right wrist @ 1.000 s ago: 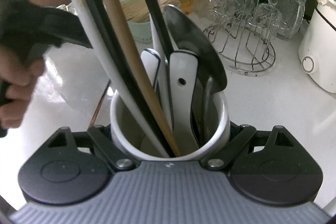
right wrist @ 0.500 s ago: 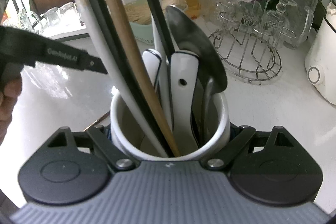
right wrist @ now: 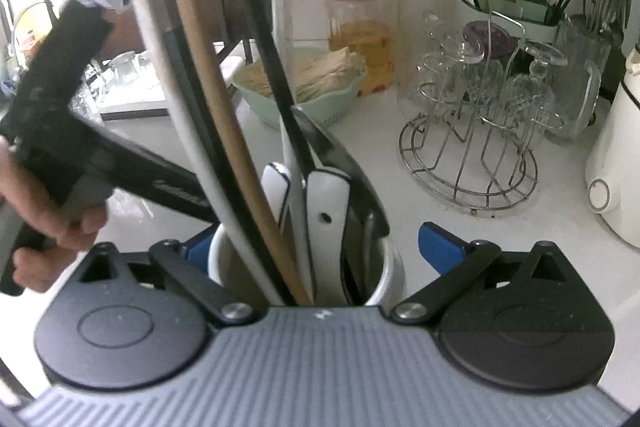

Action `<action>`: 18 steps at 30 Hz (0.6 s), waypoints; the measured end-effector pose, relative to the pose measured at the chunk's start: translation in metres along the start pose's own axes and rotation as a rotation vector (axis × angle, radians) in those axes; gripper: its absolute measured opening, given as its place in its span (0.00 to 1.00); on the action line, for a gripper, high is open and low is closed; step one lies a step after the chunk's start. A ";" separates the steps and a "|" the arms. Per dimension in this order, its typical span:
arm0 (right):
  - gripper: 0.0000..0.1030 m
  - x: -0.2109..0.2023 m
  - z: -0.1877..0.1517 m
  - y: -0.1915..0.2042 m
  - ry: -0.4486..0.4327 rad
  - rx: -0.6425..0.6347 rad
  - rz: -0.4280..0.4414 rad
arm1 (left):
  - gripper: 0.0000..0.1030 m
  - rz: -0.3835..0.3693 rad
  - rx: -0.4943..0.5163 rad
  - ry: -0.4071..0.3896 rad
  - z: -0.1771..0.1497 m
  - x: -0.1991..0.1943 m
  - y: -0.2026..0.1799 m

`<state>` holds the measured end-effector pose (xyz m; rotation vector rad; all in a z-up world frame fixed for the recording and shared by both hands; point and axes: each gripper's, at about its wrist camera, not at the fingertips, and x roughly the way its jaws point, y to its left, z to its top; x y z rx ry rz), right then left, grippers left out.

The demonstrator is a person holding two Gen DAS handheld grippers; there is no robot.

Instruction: Organize utensils

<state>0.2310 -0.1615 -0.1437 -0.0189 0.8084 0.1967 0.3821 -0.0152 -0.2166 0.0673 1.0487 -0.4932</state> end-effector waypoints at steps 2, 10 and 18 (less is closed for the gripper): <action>0.99 -0.003 -0.004 0.002 0.015 -0.019 0.002 | 0.48 -0.030 0.021 0.008 0.002 0.004 -0.003; 0.87 -0.014 -0.011 0.001 0.028 -0.012 0.026 | 0.48 -0.038 0.101 -0.003 0.007 0.013 -0.018; 0.88 -0.015 -0.015 0.004 0.019 -0.007 0.018 | 0.47 -0.037 0.138 0.001 0.011 0.022 -0.020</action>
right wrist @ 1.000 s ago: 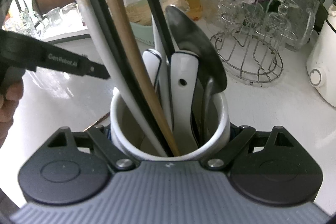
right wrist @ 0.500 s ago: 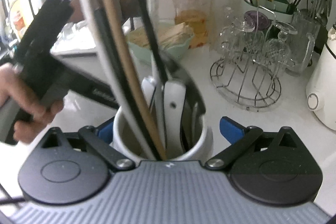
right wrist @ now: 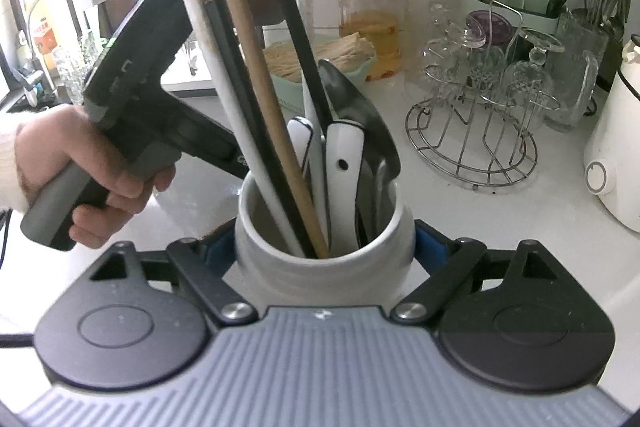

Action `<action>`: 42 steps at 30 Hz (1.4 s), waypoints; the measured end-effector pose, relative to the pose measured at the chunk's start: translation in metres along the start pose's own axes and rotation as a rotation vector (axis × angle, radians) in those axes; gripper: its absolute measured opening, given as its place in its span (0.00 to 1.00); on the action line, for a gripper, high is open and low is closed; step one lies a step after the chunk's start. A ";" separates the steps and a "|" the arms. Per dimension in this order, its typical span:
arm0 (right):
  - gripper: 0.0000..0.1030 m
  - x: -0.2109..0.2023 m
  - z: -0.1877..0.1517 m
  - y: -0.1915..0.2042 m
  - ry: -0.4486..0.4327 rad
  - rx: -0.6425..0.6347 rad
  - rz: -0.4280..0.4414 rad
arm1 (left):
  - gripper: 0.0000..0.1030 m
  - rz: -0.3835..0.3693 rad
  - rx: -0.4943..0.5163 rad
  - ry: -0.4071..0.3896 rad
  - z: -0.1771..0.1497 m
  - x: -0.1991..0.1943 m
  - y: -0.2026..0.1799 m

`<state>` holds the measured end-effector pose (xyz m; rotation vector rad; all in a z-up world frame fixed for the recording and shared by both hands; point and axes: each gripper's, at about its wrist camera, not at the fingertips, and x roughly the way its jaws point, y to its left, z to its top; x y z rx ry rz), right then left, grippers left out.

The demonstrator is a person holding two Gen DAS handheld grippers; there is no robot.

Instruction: Organize utensils

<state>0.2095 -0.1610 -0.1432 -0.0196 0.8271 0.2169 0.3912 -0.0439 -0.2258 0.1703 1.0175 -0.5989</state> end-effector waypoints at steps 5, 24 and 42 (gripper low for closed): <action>0.88 0.002 0.001 0.001 0.005 -0.001 -0.011 | 0.39 0.008 0.040 0.012 0.002 0.005 -0.008; 0.89 0.009 0.003 -0.002 0.017 -0.028 0.015 | 0.32 0.089 -0.068 -0.085 0.001 -0.047 -0.007; 0.89 0.013 0.005 -0.005 0.012 -0.024 0.034 | 0.32 0.166 -0.213 -0.176 -0.052 -0.122 -0.034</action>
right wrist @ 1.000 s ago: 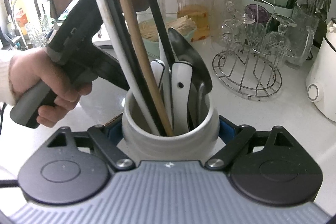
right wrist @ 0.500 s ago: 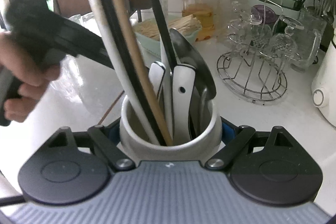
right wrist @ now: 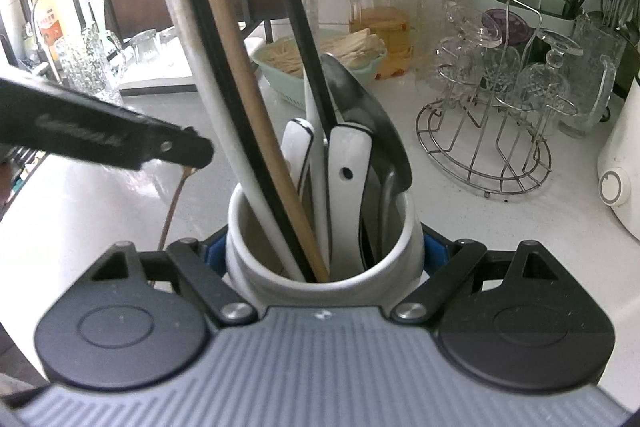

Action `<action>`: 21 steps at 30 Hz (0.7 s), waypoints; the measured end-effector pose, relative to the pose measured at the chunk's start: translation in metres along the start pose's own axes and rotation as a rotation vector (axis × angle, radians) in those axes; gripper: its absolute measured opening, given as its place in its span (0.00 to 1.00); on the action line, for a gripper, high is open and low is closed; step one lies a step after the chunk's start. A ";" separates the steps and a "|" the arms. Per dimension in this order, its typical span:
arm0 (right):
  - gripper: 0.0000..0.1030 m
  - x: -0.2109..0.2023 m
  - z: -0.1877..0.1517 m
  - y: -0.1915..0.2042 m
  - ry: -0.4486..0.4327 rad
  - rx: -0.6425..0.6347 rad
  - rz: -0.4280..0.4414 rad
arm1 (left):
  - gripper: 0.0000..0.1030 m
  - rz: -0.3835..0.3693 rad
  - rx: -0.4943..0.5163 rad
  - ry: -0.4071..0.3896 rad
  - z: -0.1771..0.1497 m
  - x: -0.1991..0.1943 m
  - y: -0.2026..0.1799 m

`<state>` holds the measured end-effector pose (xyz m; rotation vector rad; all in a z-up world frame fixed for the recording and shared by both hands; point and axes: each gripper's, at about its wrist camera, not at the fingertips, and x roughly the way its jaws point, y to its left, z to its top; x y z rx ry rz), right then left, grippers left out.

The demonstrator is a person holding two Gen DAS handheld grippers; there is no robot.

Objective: Organize utensils
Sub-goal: 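Lift the copper spoon with the left gripper and carry it over the mug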

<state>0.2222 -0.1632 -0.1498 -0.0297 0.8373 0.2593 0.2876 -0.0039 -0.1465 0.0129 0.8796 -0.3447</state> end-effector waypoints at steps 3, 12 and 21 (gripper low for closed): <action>0.89 0.000 0.000 0.001 -0.002 -0.005 -0.002 | 0.32 0.005 -0.011 -0.021 -0.002 -0.012 -0.002; 0.89 -0.002 -0.003 0.002 -0.014 -0.012 0.004 | 0.32 -0.006 -0.039 -0.081 -0.002 -0.052 -0.014; 0.89 -0.002 -0.004 0.000 -0.027 -0.028 0.023 | 0.32 -0.003 -0.053 -0.088 0.005 -0.070 -0.023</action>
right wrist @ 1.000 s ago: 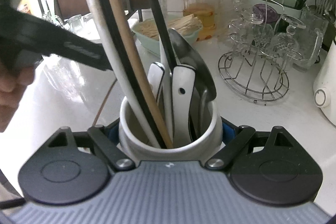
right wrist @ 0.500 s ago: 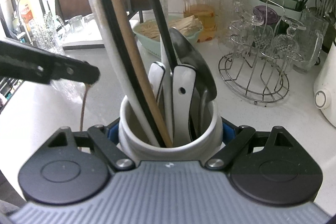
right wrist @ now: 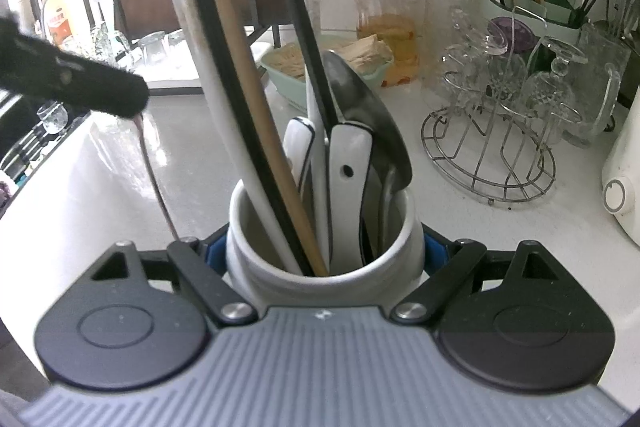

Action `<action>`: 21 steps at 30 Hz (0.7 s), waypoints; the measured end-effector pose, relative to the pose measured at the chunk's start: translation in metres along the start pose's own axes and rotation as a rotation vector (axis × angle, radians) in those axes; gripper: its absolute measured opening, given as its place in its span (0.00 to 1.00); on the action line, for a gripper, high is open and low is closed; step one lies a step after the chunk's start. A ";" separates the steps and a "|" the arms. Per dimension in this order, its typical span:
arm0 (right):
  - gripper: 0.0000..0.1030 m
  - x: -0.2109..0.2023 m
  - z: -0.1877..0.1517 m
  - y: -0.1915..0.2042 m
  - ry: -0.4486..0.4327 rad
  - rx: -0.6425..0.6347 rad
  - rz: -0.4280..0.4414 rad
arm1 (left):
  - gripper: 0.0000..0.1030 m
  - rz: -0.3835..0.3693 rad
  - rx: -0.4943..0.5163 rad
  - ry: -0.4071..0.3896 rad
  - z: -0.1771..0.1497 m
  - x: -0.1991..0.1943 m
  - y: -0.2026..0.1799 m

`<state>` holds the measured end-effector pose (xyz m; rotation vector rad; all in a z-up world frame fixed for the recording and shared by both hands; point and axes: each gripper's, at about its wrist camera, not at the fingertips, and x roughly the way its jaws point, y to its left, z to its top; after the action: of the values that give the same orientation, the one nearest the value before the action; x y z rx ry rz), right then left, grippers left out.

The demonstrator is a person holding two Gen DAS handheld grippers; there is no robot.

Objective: Organize utensils
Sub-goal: 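Lift the copper spoon with the left gripper and carry it over the mug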

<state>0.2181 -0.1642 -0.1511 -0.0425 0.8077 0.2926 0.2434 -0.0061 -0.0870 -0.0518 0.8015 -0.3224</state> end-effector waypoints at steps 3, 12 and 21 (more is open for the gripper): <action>0.88 0.000 0.000 0.000 0.003 -0.006 0.008 | 0.32 0.001 -0.004 -0.020 0.011 -0.014 -0.004; 0.89 0.003 0.005 -0.002 0.029 -0.015 0.018 | 0.32 -0.028 -0.030 -0.039 0.045 -0.048 -0.009; 0.88 0.005 0.006 0.000 0.025 -0.010 0.022 | 0.32 -0.071 -0.048 -0.082 0.067 -0.069 -0.019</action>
<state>0.2258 -0.1622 -0.1510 -0.0466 0.8325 0.3174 0.2414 -0.0085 0.0109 -0.1377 0.7275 -0.3660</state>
